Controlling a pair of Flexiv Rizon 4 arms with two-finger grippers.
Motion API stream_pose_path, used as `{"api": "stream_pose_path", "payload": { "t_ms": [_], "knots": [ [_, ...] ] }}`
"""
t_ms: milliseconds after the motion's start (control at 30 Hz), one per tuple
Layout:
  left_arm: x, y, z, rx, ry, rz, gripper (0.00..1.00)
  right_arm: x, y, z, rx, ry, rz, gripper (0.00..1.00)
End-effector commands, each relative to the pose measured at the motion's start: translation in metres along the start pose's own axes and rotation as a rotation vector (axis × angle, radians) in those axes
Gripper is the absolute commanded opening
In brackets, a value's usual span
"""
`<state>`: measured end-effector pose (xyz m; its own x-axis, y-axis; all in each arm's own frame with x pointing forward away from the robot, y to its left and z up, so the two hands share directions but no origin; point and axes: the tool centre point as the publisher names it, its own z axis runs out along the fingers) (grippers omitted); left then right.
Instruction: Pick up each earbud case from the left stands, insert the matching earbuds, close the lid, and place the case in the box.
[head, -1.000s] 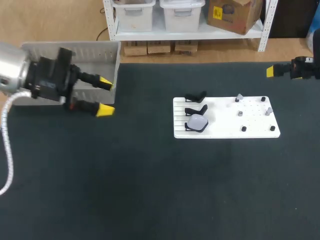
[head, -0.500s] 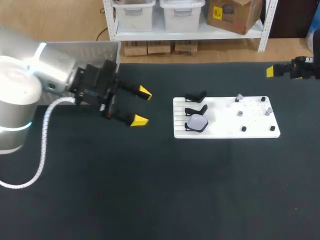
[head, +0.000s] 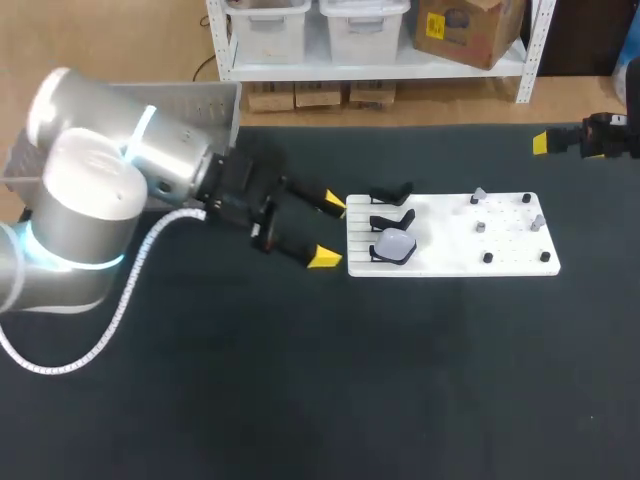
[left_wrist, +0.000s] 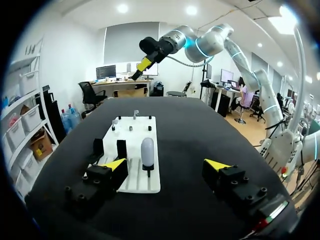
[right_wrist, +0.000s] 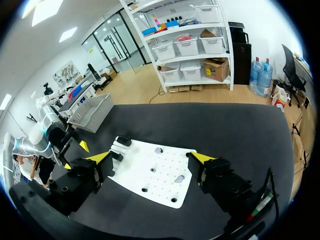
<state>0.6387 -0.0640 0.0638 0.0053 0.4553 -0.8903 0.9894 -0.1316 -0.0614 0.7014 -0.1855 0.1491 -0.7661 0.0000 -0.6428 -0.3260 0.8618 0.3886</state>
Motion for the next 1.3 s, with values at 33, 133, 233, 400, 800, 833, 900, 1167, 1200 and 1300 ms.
{"api": "stream_pose_path", "payload": {
  "t_ms": [33,133,233,400,800,833,900,1167,1200,1300],
  "knots": [
    [0.003,0.002,0.015,-0.005,-0.012,-0.002,1.00,0.000,0.000,-0.001,0.002,0.000,0.000,1.00],
    [0.005,0.002,0.021,-0.019,-0.013,-0.004,0.98,0.000,0.000,-0.001,0.002,0.000,0.000,1.00],
    [0.008,0.004,0.027,-0.033,-0.014,-0.011,0.91,0.000,0.000,-0.001,0.002,0.000,0.000,1.00],
    [0.009,0.009,0.033,-0.051,-0.016,-0.017,0.55,0.000,0.000,-0.001,0.002,0.000,0.000,1.00],
    [0.012,0.021,0.042,-0.040,-0.017,-0.025,0.55,0.000,0.000,-0.001,0.002,0.000,0.000,1.00],
    [0.013,0.022,0.043,-0.039,-0.017,-0.026,0.54,0.000,0.000,-0.001,0.002,0.000,0.000,1.00],
    [0.014,0.024,0.045,-0.035,-0.018,-0.028,0.55,0.000,0.000,-0.001,0.002,0.000,0.000,1.00],
    [0.013,0.030,0.056,-0.022,-0.018,-0.029,0.55,0.000,0.000,-0.001,0.002,0.000,0.000,1.00],
    [0.013,0.031,0.058,-0.021,-0.019,-0.029,0.55,0.000,0.000,-0.001,0.002,0.000,0.000,1.00],
    [0.012,0.032,0.060,-0.016,-0.023,-0.027,0.56,0.000,0.000,-0.001,0.002,0.000,0.000,1.00]
  ]
}}
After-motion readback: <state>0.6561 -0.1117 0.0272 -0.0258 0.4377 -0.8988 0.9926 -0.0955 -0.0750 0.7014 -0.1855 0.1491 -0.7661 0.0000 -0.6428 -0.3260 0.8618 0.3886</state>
